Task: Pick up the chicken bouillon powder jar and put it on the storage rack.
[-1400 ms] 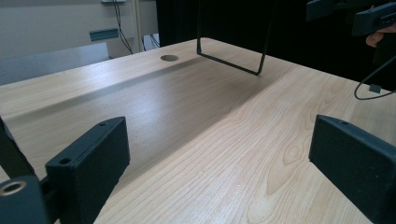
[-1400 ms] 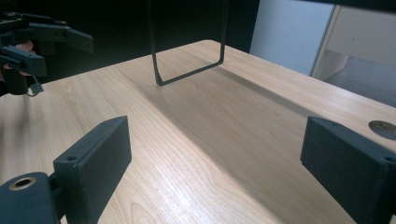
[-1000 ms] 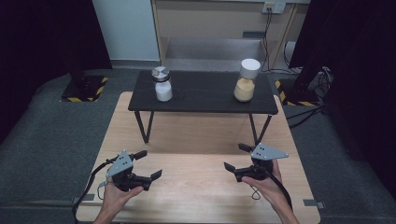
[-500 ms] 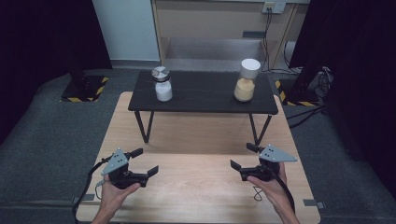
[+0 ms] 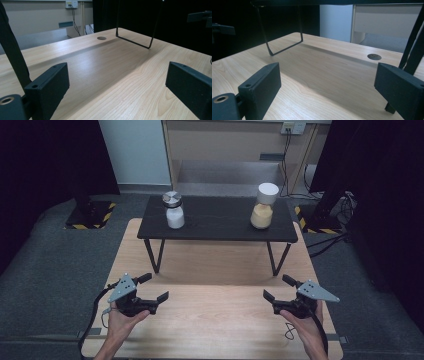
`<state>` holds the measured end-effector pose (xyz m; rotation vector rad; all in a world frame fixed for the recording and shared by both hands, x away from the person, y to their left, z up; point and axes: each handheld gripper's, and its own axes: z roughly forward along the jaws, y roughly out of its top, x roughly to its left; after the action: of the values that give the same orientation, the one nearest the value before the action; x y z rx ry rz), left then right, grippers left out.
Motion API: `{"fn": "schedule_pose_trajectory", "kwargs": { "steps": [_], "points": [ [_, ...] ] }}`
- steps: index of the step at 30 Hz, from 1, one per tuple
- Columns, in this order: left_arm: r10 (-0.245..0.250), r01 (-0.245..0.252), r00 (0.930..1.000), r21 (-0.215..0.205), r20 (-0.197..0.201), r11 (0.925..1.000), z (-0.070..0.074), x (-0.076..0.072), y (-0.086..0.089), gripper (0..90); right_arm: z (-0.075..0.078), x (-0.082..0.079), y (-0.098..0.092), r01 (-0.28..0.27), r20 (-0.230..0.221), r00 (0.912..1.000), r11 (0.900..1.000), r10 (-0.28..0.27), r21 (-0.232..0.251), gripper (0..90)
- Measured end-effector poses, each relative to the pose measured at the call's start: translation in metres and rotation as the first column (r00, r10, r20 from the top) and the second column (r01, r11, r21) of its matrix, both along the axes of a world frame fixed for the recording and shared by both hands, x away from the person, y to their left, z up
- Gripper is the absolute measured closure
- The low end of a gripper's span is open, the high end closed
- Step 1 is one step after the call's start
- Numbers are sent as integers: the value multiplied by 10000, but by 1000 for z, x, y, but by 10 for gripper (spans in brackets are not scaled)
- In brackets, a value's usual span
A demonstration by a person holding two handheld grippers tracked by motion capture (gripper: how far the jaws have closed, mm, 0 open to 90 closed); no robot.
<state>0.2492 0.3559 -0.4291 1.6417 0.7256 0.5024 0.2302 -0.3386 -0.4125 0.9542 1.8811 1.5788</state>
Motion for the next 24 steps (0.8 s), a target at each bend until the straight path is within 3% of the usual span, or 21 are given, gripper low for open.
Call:
{"fn": "schedule_pose_trajectory", "kwargs": {
  "steps": [24],
  "points": [
    [-47, 48, 10000, 72, -56, 10000, -1, 1, -1, 40, -1, -1, -3, -21, -31, 10000, 10000, 22, 55, 73]
  ]
}}
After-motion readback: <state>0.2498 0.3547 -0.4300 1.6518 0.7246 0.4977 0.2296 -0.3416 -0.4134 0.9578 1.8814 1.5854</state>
